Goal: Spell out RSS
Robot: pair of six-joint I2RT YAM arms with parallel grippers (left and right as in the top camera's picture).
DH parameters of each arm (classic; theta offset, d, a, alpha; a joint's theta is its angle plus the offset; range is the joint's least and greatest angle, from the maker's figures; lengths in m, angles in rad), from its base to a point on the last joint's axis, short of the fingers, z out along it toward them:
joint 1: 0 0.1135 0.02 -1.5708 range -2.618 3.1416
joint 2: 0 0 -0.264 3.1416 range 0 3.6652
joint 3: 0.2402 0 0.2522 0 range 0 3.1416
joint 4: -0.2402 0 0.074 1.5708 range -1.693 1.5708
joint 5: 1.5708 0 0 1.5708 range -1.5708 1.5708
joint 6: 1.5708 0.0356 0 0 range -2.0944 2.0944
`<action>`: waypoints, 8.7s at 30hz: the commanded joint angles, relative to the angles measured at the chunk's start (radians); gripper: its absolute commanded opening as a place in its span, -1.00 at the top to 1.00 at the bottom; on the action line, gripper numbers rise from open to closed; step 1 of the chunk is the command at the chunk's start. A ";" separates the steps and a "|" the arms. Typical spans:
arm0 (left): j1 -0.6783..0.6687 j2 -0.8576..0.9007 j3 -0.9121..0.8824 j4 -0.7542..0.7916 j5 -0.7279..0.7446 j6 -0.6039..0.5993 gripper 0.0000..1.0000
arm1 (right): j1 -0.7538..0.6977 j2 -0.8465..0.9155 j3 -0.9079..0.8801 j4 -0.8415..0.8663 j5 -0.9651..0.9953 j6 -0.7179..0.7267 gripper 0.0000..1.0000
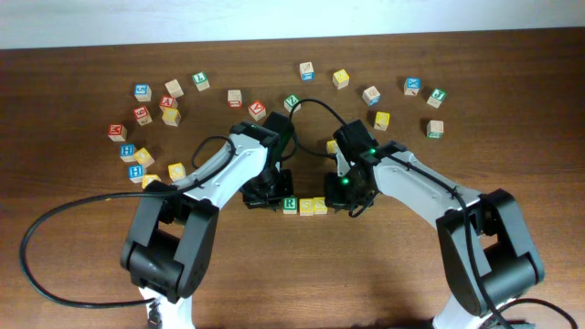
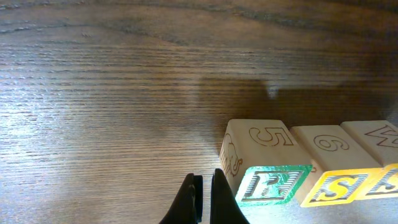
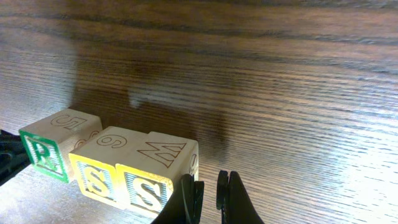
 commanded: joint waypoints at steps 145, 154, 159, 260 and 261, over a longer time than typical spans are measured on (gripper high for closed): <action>0.126 0.027 0.042 -0.069 -0.057 0.028 1.00 | 0.085 0.067 0.067 -0.154 0.052 0.204 0.92; 0.125 0.027 0.042 -0.071 -0.057 0.028 1.00 | 0.085 0.067 0.068 -0.100 0.044 0.208 0.92; 0.125 0.027 0.042 -0.075 -0.057 0.028 1.00 | 0.049 0.067 0.071 -0.142 0.051 0.174 0.92; 0.378 -0.425 0.217 -0.445 -0.062 0.208 -0.99 | -0.054 -0.738 0.263 -0.692 0.244 0.013 -0.72; 0.378 -0.488 0.212 -0.477 -0.062 0.208 -0.99 | -0.054 -0.813 0.228 -0.694 0.244 0.015 -0.78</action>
